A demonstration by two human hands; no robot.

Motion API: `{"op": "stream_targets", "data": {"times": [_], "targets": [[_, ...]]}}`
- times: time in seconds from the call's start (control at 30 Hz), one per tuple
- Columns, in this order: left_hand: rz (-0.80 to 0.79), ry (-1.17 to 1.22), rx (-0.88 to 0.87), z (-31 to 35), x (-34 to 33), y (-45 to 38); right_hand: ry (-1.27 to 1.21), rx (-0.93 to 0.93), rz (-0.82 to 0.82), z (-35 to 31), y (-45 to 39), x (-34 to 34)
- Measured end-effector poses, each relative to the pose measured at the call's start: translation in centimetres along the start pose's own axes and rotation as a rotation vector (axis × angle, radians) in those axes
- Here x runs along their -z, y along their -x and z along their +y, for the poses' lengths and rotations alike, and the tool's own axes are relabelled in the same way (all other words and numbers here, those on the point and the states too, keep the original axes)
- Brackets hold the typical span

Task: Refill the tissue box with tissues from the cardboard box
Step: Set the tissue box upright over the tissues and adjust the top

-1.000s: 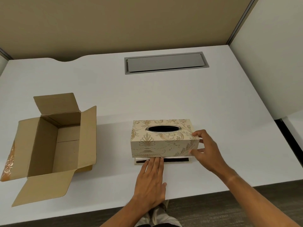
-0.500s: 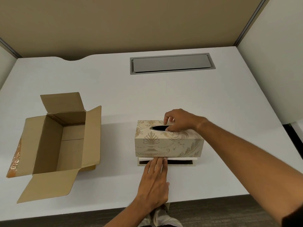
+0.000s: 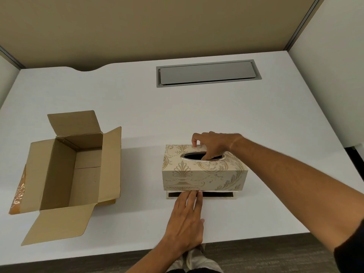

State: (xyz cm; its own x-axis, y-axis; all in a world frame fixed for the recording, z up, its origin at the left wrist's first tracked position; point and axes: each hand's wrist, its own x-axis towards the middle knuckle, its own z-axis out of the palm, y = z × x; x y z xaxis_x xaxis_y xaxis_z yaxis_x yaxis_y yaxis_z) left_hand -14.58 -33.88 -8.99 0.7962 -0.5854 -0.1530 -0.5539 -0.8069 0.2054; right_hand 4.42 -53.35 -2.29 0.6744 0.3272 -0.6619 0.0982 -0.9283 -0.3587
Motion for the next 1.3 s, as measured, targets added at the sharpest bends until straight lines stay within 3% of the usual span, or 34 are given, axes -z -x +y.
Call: {"op": "stream_targets", "data": {"times": [0.6,1.3], "targets": [[-0.004,-0.002,0.009,0.3,0.4,-0.1,-0.017,0.005,-0.189,0.1,-1.9,-0.3],[0.116,0.08,-0.025,-0.1,1.0,-0.2,0.011,0.042,-0.086,0.5,-2.2,-1.4]]}}
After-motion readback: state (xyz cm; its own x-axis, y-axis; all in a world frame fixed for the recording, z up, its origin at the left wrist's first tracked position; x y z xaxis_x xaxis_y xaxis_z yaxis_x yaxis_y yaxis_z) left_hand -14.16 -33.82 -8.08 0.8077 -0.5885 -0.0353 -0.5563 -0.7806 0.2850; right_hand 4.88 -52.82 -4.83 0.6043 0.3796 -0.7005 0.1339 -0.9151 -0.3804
